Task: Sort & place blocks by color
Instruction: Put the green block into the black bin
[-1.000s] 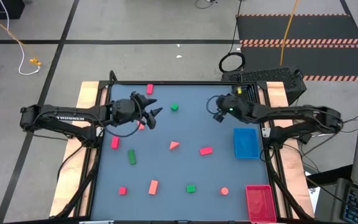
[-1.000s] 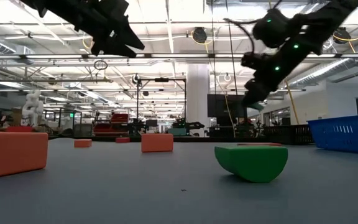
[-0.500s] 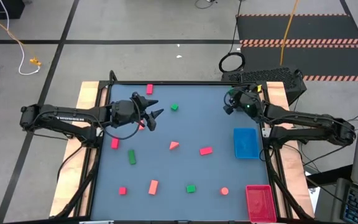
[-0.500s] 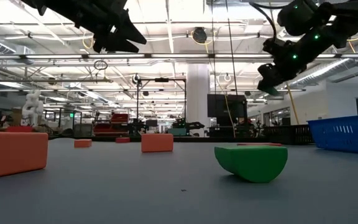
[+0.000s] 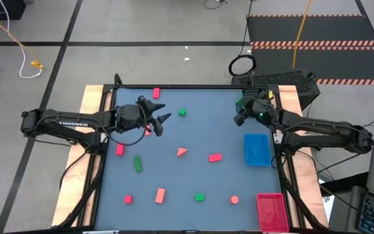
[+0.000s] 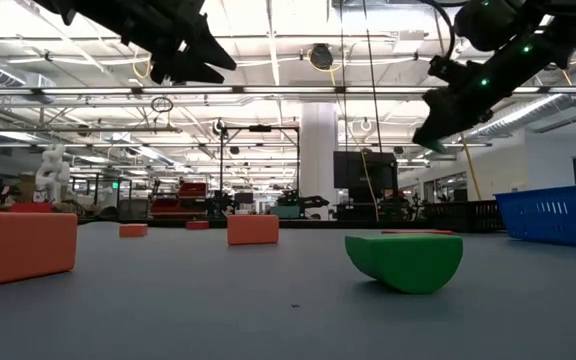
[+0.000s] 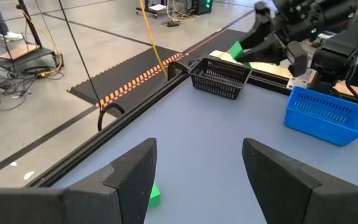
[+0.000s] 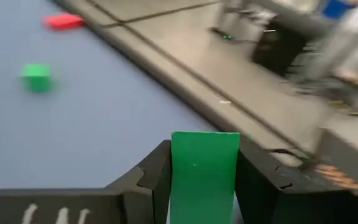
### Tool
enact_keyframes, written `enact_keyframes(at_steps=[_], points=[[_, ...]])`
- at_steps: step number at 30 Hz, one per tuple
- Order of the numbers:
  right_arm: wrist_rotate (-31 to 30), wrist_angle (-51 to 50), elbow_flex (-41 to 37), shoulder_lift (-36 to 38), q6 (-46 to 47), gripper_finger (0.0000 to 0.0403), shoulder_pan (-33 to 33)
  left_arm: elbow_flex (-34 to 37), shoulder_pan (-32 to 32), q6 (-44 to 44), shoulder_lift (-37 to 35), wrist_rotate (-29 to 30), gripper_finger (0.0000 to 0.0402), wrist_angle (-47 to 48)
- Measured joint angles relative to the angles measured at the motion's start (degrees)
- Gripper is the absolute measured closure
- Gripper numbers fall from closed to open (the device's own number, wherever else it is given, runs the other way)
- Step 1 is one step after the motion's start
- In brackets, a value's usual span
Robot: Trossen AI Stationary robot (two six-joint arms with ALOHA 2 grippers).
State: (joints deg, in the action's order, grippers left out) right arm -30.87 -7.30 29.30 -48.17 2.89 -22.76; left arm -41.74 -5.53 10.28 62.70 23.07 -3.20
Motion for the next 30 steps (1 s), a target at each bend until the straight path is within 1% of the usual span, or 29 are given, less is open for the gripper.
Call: enact_keyframes(at_steps=[2, 3, 4, 5, 8, 10, 12, 14, 15, 16, 21, 24, 30], points=[[-5.8, -1.8, 0.0, 0.4, -1.1, 0.0279, -0.9, 0.0, -0.1, 0.9, 0.0, 0.1, 0.0163, -0.1], [-6.7, -2.9, 0.0, 0.7, -0.8, 0.0279, -1.4, 0.0, -0.1, 1.4, 0.0, 0.1, 0.0163, -0.1], [-6.1, -4.2, 0.0, 0.9, 0.3, 0.0279, -1.8, 0.0, -0.1, 1.8, 0.0, 0.1, 0.0163, -0.3], [-4.1, -5.7, 0.0, 1.3, 2.0, 0.0279, -2.0, 0.0, 0.0, 2.1, 0.0, 0.1, 0.0163, -0.6], [4.1, -9.8, 0.0, 1.8, 6.6, 0.0279, -1.5, 0.0, 0.4, 2.3, 0.0, 0.1, 0.0163, -1.2], [4.8, -11.6, 0.0, 1.9, 7.4, 0.0279, -0.9, 0.0, 0.7, 2.2, 0.0, 0.1, 0.0163, -1.2], [0.7, -11.7, 0.0, 1.9, 5.9, 0.0279, -0.9, 0.0, 0.7, 2.1, 0.0, 0.1, 0.0163, -1.4], [-5.2, -11.6, 0.0, 1.5, 3.5, 0.0279, -2.0, 0.0, 0.7, 2.4, 0.0, 0.1, 0.0163, -1.7], [-6.5, -11.1, 0.0, 1.2, 2.7, 0.0279, -2.9, 0.0, 0.7, 2.5, 0.0, 0.1, 0.0163, -1.9], [-6.5, -10.7, 0.0, 0.8, 1.8, 0.0279, -4.1, 0.0, 0.7, 2.8, 0.0, 0.1, 0.0163, -2.1], [-2.1, -10.6, 0.0, -2.1, 0.7, 0.0279, -10.5, 0.0, 1.3, 3.7, 0.0, 0.0, 0.0163, -3.3], [-2.0, -10.6, 0.0, -4.0, -0.9, 0.0279, -13.6, 0.0, 1.9, 3.6, 0.0, -0.1, 0.0163, -3.7], [0.9, -10.1, 0.0, -4.5, -1.4, 0.0279, -15.4, 0.0, 2.4, 1.5, 0.0, -0.1, 0.0163, -3.3]])
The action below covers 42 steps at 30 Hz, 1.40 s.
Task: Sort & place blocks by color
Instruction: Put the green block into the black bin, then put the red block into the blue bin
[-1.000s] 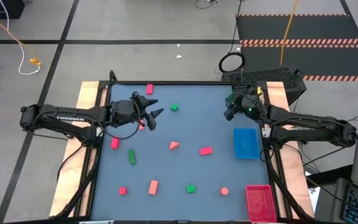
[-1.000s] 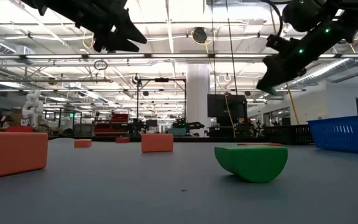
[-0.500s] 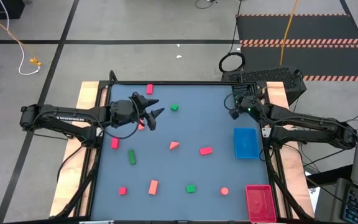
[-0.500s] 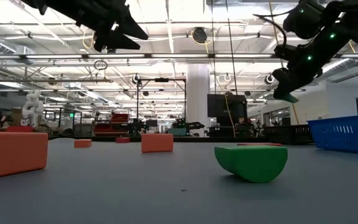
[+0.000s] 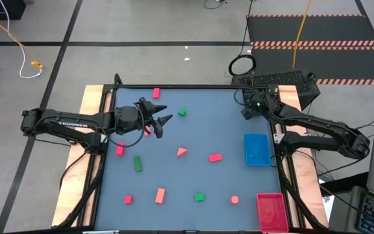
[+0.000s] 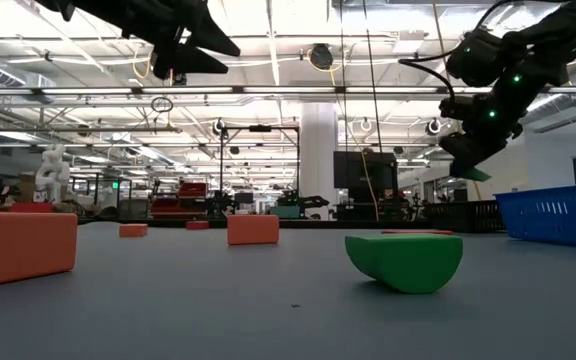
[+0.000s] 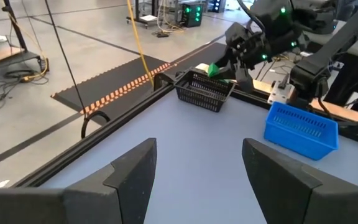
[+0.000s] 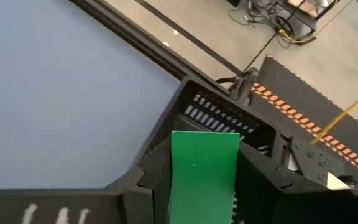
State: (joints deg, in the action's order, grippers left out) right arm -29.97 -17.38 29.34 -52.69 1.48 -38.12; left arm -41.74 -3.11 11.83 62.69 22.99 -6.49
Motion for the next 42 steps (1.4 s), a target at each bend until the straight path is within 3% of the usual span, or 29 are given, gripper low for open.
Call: enact_keyframes(at_steps=[10, 19, 27, 33, 37, 42], points=[[1.6, 0.5, 0.0, -2.0, -2.4, 0.0279, -5.5, 0.0, -0.1, 0.4, 0.0, 0.0, 0.0163, -0.1], [3.2, 3.9, 0.0, -4.4, -2.2, 0.0275, -6.7, 0.0, -0.1, 0.4, 0.0, 0.0, 0.0163, 0.0], [3.0, 3.9, 0.0, -5.1, -2.1, 0.0104, -6.8, 0.0, -0.1, 0.5, 0.0, 0.0, 0.0163, 2.4], [3.4, 3.9, 0.0, -5.1, -2.5, 0.0055, -6.7, 0.0, -0.1, 0.4, 0.0, 0.0, 0.0163, 2.9], [9.3, 5.9, 0.0, -4.1, -2.2, 0.0054, -5.7, 0.0, -0.2, 0.2, 0.0, 0.0, 0.0163, 4.3], [28.1, 15.3, 0.0, -2.0, 2.8, 0.0063, -2.0, 0.0, -2.4, 3.8, 0.0, 1.0, 0.0163, 7.1]])
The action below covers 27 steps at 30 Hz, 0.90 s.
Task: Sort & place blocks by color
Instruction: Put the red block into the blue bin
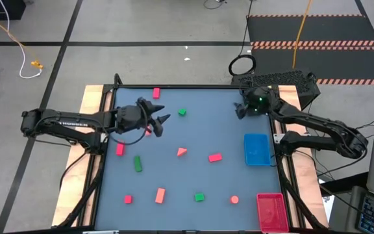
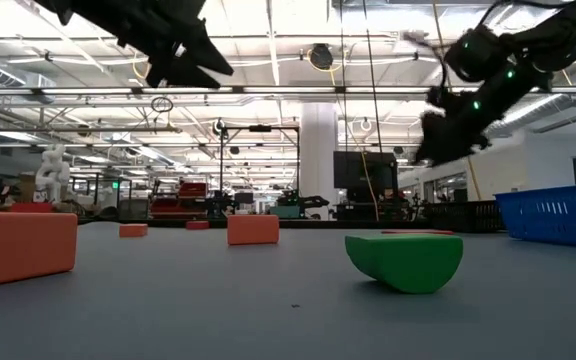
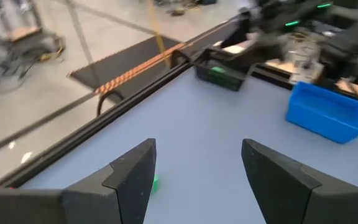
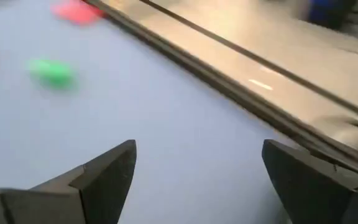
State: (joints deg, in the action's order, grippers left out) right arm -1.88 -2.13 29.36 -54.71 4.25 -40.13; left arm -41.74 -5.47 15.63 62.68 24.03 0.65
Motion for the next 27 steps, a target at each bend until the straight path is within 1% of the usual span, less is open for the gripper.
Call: enact_keyframes(at_steps=[2, 4, 6, 7, 10, 14, 17, 24, 27], points=[[8.4, 3.2, 0.0, 0.0, 1.1, 0.0067, 2.8, 0.0, -1.0, 1.2, 0.0, 0.0, 0.0163, 2.0], [15.3, 3.6, 0.0, 0.0, 0.8, 0.007, 6.6, 0.0, -1.4, 1.2, 0.0, 0.1, 0.0163, 3.7], [19.9, 2.9, 0.0, -0.4, -0.2, 0.0072, 11.4, 0.0, -1.7, 1.1, 0.0, 0.0, 0.0163, 4.4], [20.5, 2.2, 0.0, -0.6, -0.5, 0.0073, 14.0, 0.0, -1.7, 1.1, 0.0, 0.0, 0.0163, 4.4], [19.7, -0.3, 0.0, -1.7, -2.1, 0.0074, 21.8, 0.0, -1.7, 1.1, 0.0, 0.0, 0.0163, 3.2], [13.5, -2.7, 0.0, -4.9, -3.7, 0.0074, 31.2, 0.0, -1.5, 1.1, 0.0, 0.0, 0.0163, 2.4], [9.4, -2.4, 0.0, -7.9, -4.1, 0.0074, 36.7, 0.0, -1.3, 1.1, 0.0, 0.0, 0.0163, 2.2], [3.4, 4.0, 0.0, -16.7, -3.0, 0.0082, 45.1, 0.0, -0.8, 1.1, 0.0, -0.1, 0.0163, 2.2], [3.1, 6.7, 0.0, -20.9, -2.6, 0.0089, 46.7, 0.0, -0.8, 1.1, 0.0, 0.0, 0.0163, 2.2]])
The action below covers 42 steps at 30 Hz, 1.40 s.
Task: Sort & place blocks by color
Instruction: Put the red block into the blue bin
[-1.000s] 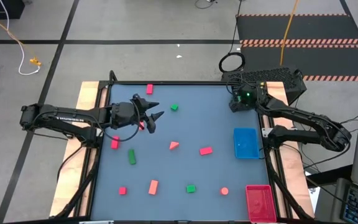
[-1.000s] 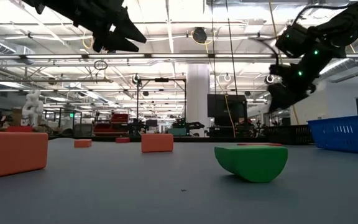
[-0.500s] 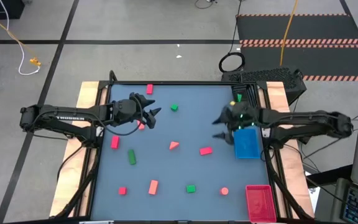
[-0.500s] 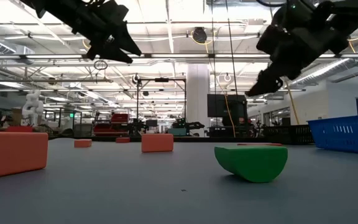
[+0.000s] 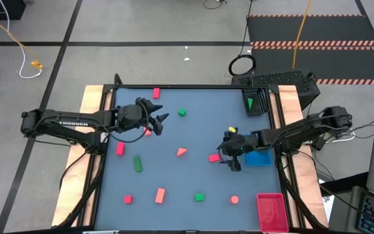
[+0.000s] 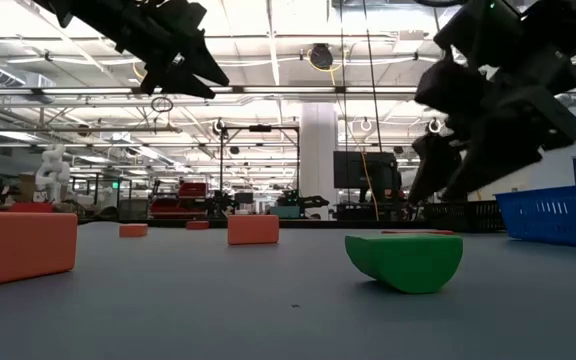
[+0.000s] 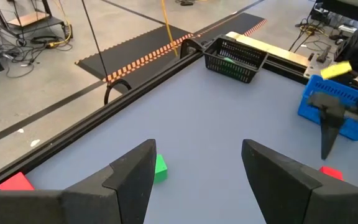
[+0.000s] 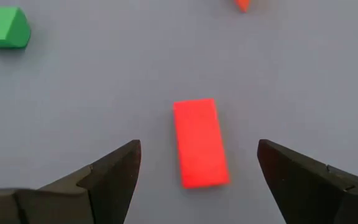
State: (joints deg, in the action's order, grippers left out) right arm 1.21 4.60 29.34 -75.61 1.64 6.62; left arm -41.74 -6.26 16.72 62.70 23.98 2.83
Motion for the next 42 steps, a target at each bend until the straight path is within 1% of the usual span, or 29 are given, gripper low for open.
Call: enact_keyframes(at_steps=[3, 7, 15, 19, 24, 25, 30, 34, 39, 42], points=[[-0.1, 2.0, 0.0, -3.1, 0.6, 0.0096, 0.6, 0.0, 0.0, 0.0, 0.0, 0.0, 0.0163, 0.0], [-2.9, 2.6, 0.0, -5.7, 0.7, 0.0107, 0.7, 0.0, 0.0, 0.0, 0.0, 0.0, 0.0163, 0.0], [-2.8, 7.5, 0.0, -11.0, 0.6, 0.014, 1.6, 0.0, 0.0, -0.3, 0.0, 0.0, 0.0163, 0.0], [-3.7, 8.3, 0.0, -11.4, 0.5, 0.0183, 2.3, 0.0, 0.0, -0.5, 0.0, 0.0, 0.0163, 0.1], [-4.5, 8.1, 0.1, -10.9, -1.8, 0.0274, 2.9, 0.0, 0.0, -0.5, 0.0, 0.0, 0.0163, 0.1], [-4.6, 8.0, 0.1, -10.8, -2.5, 0.0282, 2.9, 0.0, 0.0, -0.5, 0.0, 0.0, 0.0163, 0.1], [-4.8, 7.3, 0.1, -10.5, -3.2, 0.0282, 2.9, 0.0, 0.0, -0.5, 0.0, 0.0, 0.0163, 0.5], [-8.5, 2.3, 0.0, -5.9, -1.5, 0.0282, 2.9, 0.0, 0.0, -0.5, 0.0, 0.0, 0.0163, 1.8], [-13.8, -11.6, 0.0, 7.3, 2.0, 0.0282, 2.9, 0.0, 0.0, -1.1, 0.0, -0.1, 0.0163, 2.2], [-16.2, -19.0, 0.0, 15.9, 7.0, 0.0282, 2.9, 0.0, 0.0, -1.2, 0.0, -0.1, 0.0163, 2.2]])
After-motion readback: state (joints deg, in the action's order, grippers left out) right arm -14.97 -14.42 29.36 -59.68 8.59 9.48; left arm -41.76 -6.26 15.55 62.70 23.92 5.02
